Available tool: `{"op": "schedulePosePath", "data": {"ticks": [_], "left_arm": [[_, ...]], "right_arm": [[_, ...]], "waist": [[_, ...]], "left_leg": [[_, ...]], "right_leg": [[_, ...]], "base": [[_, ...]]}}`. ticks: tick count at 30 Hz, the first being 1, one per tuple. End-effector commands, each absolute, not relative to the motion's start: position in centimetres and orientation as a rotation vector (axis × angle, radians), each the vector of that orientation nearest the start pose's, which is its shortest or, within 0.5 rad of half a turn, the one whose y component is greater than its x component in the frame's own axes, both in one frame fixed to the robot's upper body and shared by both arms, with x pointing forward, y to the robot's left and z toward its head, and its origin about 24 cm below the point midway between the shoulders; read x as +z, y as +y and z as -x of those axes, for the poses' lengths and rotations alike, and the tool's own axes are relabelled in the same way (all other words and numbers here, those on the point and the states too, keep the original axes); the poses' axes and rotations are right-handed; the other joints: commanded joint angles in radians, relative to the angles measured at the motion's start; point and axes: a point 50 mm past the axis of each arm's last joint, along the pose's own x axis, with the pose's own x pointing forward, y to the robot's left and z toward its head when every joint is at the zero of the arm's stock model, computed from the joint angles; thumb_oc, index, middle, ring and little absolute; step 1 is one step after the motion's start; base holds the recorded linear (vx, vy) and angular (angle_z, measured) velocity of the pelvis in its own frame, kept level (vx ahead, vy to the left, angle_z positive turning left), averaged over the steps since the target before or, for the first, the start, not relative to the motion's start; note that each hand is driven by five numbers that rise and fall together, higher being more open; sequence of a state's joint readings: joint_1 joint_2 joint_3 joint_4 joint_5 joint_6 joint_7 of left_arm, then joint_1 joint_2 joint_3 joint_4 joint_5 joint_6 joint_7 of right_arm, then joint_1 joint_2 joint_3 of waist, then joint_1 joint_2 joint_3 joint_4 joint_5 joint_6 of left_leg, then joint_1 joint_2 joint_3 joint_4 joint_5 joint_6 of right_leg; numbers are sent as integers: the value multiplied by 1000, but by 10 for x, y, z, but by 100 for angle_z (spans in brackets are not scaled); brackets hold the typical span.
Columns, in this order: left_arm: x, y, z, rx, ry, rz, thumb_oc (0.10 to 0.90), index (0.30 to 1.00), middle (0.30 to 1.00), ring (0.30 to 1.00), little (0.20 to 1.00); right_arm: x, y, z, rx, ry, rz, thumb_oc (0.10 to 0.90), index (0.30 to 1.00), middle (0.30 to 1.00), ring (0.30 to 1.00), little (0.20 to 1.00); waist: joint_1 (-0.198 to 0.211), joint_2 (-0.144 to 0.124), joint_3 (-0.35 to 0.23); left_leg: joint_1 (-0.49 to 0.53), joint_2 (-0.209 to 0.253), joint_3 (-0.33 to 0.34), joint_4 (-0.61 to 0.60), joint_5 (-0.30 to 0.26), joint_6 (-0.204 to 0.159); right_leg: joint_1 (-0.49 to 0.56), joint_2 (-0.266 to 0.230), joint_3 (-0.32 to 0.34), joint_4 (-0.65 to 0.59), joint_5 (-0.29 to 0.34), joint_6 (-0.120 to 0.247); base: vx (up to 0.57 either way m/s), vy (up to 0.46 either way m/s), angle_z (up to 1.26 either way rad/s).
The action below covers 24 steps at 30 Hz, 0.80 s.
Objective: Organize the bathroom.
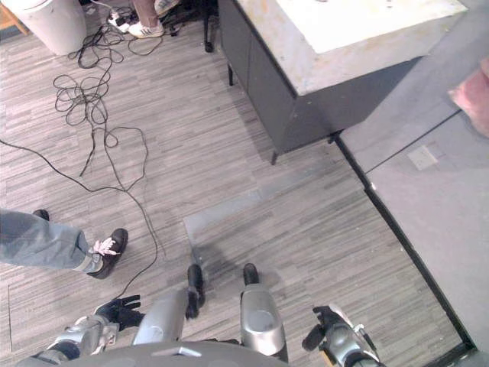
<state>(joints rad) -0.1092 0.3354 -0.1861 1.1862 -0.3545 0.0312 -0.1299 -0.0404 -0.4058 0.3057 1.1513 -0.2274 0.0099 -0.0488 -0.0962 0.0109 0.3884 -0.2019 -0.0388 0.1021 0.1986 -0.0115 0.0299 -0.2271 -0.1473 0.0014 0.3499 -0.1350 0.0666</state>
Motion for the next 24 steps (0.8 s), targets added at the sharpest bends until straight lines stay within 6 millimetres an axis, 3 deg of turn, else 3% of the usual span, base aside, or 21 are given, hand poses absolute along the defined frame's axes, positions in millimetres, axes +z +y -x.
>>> {"op": "schedulePosePath", "data": {"ticks": [1, 5, 6, 7, 9, 10, 14, 15, 16, 17, 19, 21, 24], "left_arm": [[-135, 266, -136, 158, 1037, 16, 800, 900, 900, 900, 900], [-136, 278, -121, 183, 1068, 19, 800, 900, 900, 900, 900], [-137, 280, -116, 185, 1082, 22, 800, 900, 900, 900, 900], [-137, 280, -115, 185, 1084, 22, 800, 900, 900, 900, 900], [-139, 280, -105, 196, 1104, 25, 800, 900, 900, 900, 900], [-141, 279, -102, 212, 1108, 33, 800, 900, 900, 900, 900], [-142, 276, -100, 212, 1111, 24, 800, 900, 900, 900, 900], [-142, 275, -102, 194, 1107, -1, 800, 900, 900, 900, 900], [-140, 275, -107, 188, 1094, -8, 800, 900, 900, 900, 900], [-139, 275, -111, 194, 1091, -11, 800, 900, 900, 900, 900], [-140, 269, -116, 190, 1089, -3, 800, 900, 900, 900, 900], [-141, 260, -123, 147, 1072, -6, 800, 900, 900, 900, 900], [-142, 256, -123, 127, 1054, 9, 800, 900, 900, 900, 900]], "right_arm": [[-122, -293, -141, 91, 1044, 829, 800, 900, 900, 900, 900], [-122, -300, -132, 89, 1059, 828, 800, 900, 900, 900, 900], [-121, -303, -129, 93, 1069, 838, 800, 900, 900, 900, 900], [-121, -303, -128, 94, 1070, 839, 800, 900, 900, 900, 900], [-121, -308, -124, 119, 1089, 854, 800, 900, 900, 900, 900], [-121, -308, -124, 139, 1091, 866, 800, 900, 900, 900, 900], [-123, -306, -122, 164, 1101, 866, 800, 900, 900, 900, 900], [-126, -302, -117, 187, 1111, 866, 800, 900, 900, 900, 900], [-128, -299, -115, 203, 1108, 872, 800, 900, 900, 900, 900], [-129, -295, -116, 213, 1108, 870, 800, 900, 900, 900, 900], [-128, -294, -119, 212, 1107, 879, 800, 900, 900, 900, 900], [-127, -295, -122, 190, 1095, 854, 800, 900, 900, 900, 900], [-126, -297, -123, 171, 1098, 841, 800, 900, 900, 900, 900]], "waist": [[17, 21, 33], [36, 31, 22], [47, 35, 18], [49, 35, 18], [66, 44, 19], [69, 37, 21], [51, 14, 19], [15, -15, 20], [-9, -26, 34], [-18, -29, 34], [-17, -23, 24], [-23, -20, 17], [-35, 6, -4]], "left_leg": [[-1, 32, -1, 146, -96, -22], [20, 2, -10, 93, -92, -6], [22, -11, -12, 83, -97, 1], [23, -12, -11, 82, -98, 2], [38, -14, 12, 77, -109, 14], [49, -16, 25, 81, -116, 13], [72, -25, 43, 95, -142, 9], [100, -52, 40, 108, -187, 7], [116, -63, 40, 122, -217, 12], [122, -50, 67, 147, -233, 11], [116, -33, 66, 150, -197, -5], [119, -26, 62, 140, -183, -24], [174, -13, 55, 85, -163, -40]], "right_leg": [[-8, -72, 30, -17, 142, 87], [9, -98, 63, -18, 210, 92], [-8, -124, 63, 23, 271, 88], [-12, -127, 64, 31, 277, 88], [-53, -149, 27, 135, 314, 81], [-71, -154, 9, 124, 330, 85], [-92, -122, -13, 13, 314, 97], [-118, -84, -19, -146, 322, 115], [-155, -46, -32, -158, 343, 117], [-150, -48, -45, -166, 319, 107], [-93, -18, -39, -146, 266, 88], [-57, -9, -48, -188, 259, 80], [-21, 16, -57, -195, 221, 61]], "base": [[85, 238, 3], [120, 266, -14], [93, 226, -19], [97, 240, -14], [131, 188, -19], [168, 97, -46], [164, -41, -34], [325, -110, -6], [418, -190, 2], [248, -138, 30], [134, -111, 67], [133, -62, 31], [123, -11, 3]]}}
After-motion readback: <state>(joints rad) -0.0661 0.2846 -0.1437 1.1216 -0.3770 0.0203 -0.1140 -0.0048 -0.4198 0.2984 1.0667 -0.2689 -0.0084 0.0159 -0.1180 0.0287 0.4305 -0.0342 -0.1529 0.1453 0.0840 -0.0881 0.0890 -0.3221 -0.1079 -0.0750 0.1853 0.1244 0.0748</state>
